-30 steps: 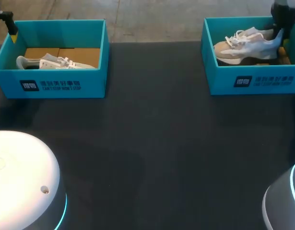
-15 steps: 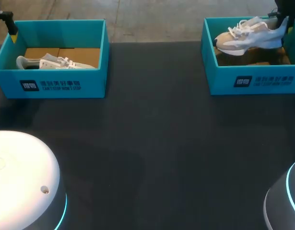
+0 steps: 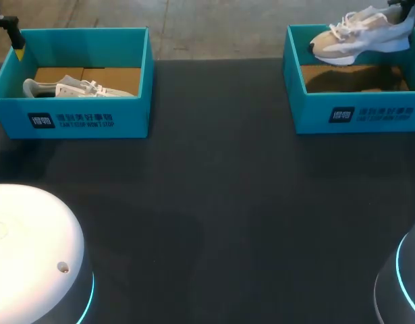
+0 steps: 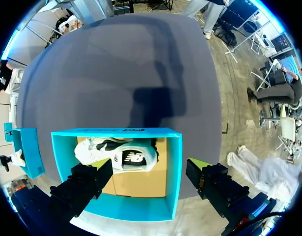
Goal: Take the shoe out of the shoebox, open the shoe tongue, remove and reinsert the insole, then place the shoe into the shoebox
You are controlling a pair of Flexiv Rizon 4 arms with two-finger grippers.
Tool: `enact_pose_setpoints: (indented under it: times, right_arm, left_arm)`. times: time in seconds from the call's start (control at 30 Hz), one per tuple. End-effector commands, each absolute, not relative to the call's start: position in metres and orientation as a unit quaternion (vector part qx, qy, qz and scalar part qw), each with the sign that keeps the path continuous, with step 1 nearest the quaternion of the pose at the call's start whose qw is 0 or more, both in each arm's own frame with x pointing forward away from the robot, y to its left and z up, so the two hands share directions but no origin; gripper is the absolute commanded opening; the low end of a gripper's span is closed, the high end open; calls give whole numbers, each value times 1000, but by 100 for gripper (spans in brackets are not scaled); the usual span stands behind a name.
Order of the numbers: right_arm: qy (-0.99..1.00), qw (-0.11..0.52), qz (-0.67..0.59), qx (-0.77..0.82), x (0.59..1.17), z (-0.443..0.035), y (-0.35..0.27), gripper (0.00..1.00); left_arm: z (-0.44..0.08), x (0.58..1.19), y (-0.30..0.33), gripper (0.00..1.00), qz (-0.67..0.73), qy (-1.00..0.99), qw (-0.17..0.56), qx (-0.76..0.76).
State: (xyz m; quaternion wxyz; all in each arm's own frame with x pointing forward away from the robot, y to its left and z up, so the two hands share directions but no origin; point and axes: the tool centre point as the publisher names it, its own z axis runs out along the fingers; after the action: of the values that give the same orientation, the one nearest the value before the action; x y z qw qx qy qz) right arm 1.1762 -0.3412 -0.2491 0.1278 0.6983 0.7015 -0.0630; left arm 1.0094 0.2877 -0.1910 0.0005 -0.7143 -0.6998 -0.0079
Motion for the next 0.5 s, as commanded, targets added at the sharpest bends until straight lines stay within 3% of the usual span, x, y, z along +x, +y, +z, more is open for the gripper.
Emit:
enact_pose_setpoints:
  times: [0.03,0.5]
  right_arm:
    - [702,138,-54,696,1159,-216,-335,0]
    - [693,158,-48,702,1119,-157,-321,0]
  left_arm:
    - [-190,1009,288,100,-9,-699,2,-715]
    - [-190,1009,288,100,-9,-699,2,-715]
